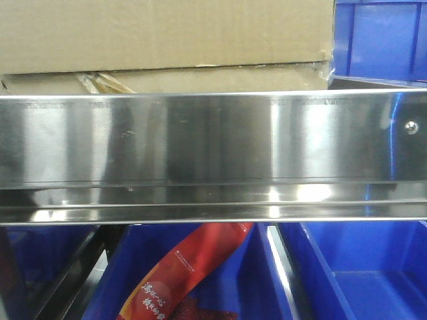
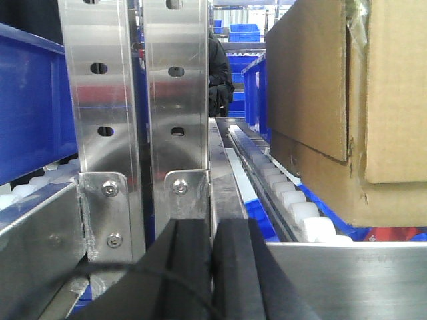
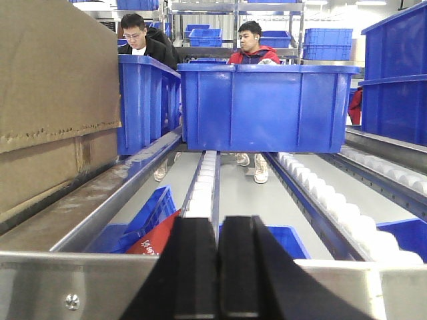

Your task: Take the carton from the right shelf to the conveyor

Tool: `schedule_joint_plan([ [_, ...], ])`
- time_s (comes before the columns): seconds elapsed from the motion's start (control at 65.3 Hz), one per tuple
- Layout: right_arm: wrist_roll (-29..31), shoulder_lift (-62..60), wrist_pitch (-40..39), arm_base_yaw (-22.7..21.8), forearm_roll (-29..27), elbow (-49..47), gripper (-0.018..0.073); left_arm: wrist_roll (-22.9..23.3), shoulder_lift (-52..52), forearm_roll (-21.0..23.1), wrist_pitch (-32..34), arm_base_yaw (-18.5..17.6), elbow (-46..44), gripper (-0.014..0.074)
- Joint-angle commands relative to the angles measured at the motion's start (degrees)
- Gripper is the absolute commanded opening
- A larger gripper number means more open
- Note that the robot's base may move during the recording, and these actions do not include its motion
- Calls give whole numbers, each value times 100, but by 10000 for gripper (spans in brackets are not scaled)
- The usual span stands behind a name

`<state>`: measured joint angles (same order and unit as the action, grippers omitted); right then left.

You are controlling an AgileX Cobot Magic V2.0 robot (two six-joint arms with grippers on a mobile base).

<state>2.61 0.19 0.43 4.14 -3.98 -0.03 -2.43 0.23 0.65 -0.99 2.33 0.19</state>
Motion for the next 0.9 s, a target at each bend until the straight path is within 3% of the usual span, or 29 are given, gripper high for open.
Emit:
schedule_joint_plan([
  [0.0,53,-19,-135,10,3,3,-68,-33,-23,36,99,-11,-19,-8],
  [0.536,53,-19,-135,10,3,3,-68,-33,-23,36,262,-13,-19,-8],
  [0.888,53,-19,-539,8,3,3,-68,-33,-23,36,422,-13,-19,-8],
])
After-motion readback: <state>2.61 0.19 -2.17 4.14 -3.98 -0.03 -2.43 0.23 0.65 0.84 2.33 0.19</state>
